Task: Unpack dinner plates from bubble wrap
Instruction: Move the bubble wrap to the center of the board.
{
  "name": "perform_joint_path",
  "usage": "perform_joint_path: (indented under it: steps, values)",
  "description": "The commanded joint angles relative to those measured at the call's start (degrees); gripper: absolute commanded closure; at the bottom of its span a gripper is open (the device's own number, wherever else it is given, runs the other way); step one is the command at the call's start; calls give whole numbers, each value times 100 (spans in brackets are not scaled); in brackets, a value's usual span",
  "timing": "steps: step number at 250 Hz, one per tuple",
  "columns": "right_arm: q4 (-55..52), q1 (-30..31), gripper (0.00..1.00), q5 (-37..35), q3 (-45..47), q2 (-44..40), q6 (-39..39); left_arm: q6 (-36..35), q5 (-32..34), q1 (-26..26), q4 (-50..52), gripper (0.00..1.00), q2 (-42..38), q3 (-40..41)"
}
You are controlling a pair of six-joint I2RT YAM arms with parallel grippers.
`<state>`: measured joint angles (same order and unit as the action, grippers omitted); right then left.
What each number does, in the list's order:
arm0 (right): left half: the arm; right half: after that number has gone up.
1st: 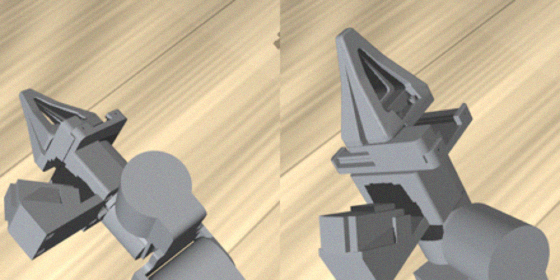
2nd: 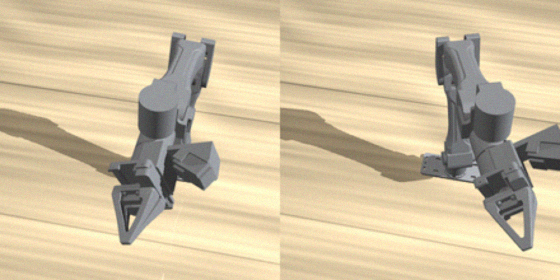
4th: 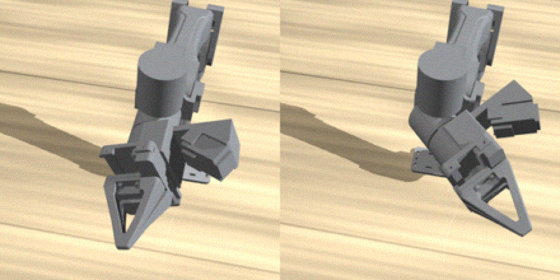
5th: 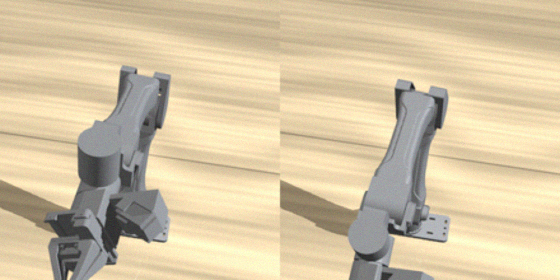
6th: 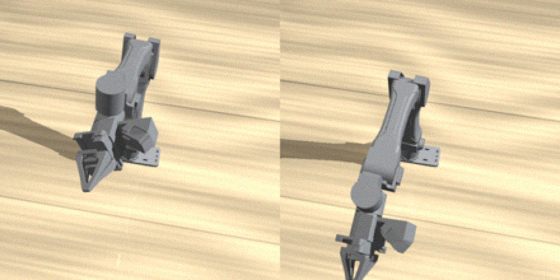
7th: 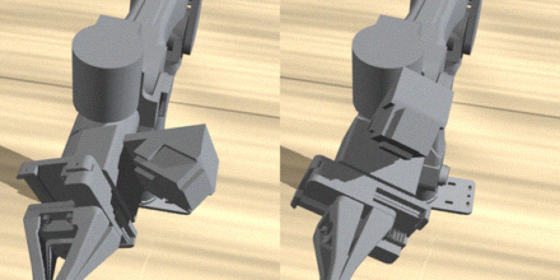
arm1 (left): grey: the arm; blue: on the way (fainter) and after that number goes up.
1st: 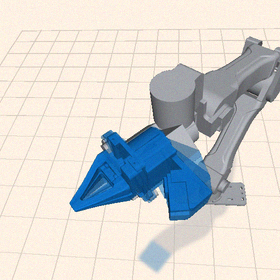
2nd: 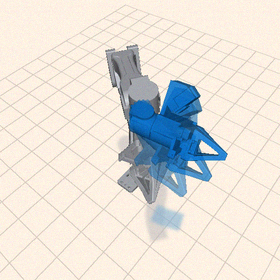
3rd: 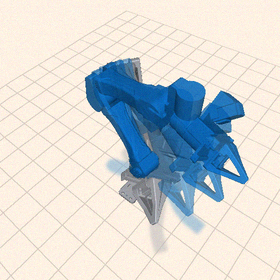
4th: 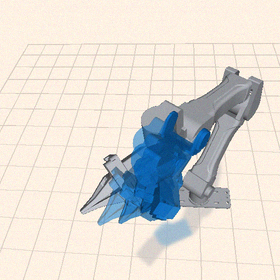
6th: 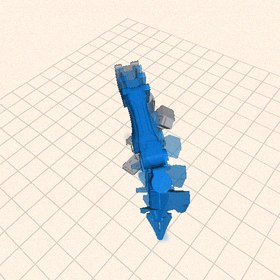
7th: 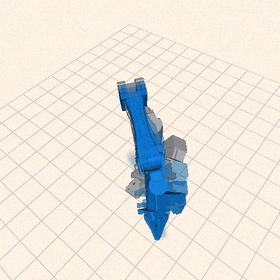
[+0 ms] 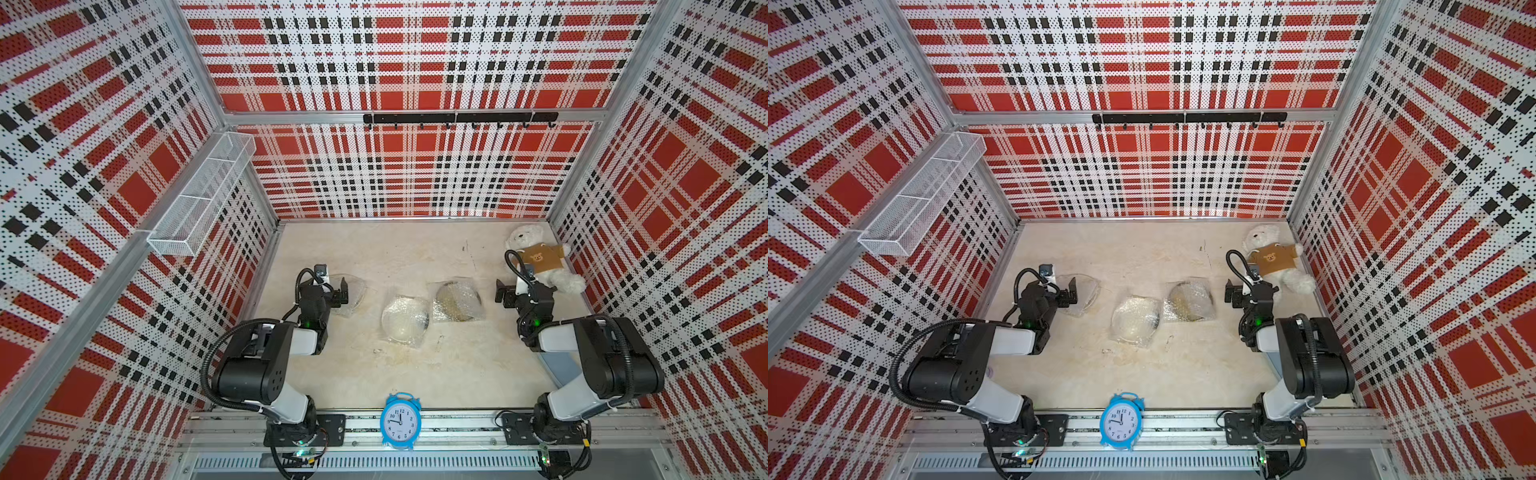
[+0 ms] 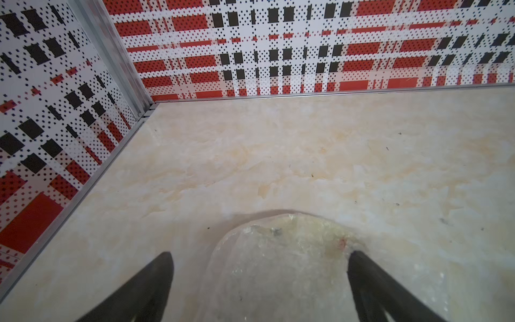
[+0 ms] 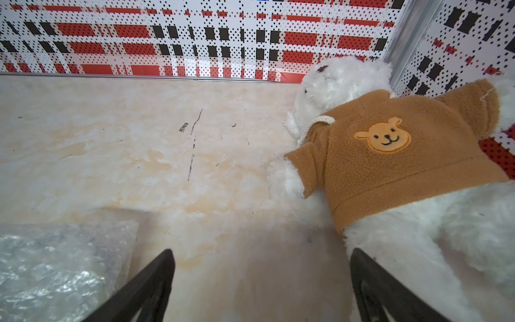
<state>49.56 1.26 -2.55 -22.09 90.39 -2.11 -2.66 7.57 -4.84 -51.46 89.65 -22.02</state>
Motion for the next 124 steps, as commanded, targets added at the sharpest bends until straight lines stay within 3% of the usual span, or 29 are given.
perform_joint_path:
  steps: [1,124]
  values:
    - [315,-16,0,49,-104,75,-105,-2,34,46,-188,0,70,-118]
    - [322,-18,0,51,-102,75,-105,56,-116,128,-211,1,66,-110]
